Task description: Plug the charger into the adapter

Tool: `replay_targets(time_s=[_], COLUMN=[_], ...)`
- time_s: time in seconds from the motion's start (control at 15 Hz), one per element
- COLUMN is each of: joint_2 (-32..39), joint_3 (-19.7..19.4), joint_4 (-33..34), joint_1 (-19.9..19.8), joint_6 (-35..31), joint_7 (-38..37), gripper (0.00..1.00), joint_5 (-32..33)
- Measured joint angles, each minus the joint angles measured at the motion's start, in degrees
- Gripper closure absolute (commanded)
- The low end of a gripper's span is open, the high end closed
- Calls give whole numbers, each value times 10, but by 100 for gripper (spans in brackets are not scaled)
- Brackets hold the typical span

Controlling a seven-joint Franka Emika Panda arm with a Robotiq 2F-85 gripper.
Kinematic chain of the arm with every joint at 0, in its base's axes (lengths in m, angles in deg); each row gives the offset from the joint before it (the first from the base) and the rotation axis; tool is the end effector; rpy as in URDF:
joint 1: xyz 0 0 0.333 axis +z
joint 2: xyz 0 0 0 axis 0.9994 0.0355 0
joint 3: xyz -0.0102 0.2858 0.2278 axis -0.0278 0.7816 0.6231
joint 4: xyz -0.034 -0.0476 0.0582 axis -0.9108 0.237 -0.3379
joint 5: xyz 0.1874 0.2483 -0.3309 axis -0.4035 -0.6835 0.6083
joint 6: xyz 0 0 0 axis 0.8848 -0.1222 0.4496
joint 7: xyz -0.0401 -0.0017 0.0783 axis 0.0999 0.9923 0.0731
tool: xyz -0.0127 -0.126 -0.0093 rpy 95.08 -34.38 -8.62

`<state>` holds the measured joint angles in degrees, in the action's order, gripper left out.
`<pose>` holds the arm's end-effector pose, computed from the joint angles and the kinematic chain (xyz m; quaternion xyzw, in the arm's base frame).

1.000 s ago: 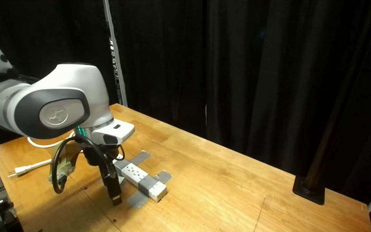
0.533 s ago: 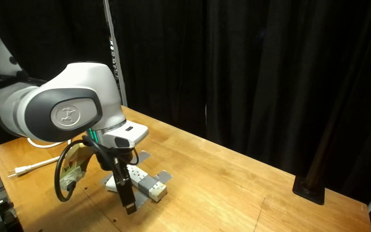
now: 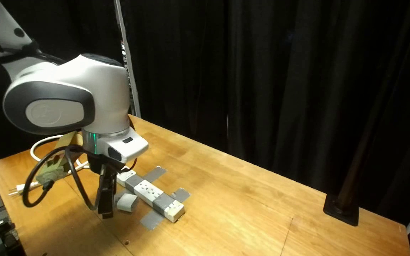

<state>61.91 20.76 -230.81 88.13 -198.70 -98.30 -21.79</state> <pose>0.4470 -0.0422 0.1497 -0.9580 0.2749 0.0756 0.0305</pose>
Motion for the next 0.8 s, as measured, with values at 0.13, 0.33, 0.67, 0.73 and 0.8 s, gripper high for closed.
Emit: replay_targets(time_s=[0.13, 0.33, 0.67, 0.73, 0.8], joint_2=[1, 18, 68, 76, 81], joint_3=[13, 14, 10, 10, 10], joint_4=[0, -1, 1, 2, 3], joint_1=[-7, -7, 3, 5, 7], joint_6=[-1, -26, -73, -77, -79], joint_7=[5, -11, -63, -68, -72], gripper=[0, 0, 0, 0, 0], joint_5=[-40, -41, -21, -20, -20])
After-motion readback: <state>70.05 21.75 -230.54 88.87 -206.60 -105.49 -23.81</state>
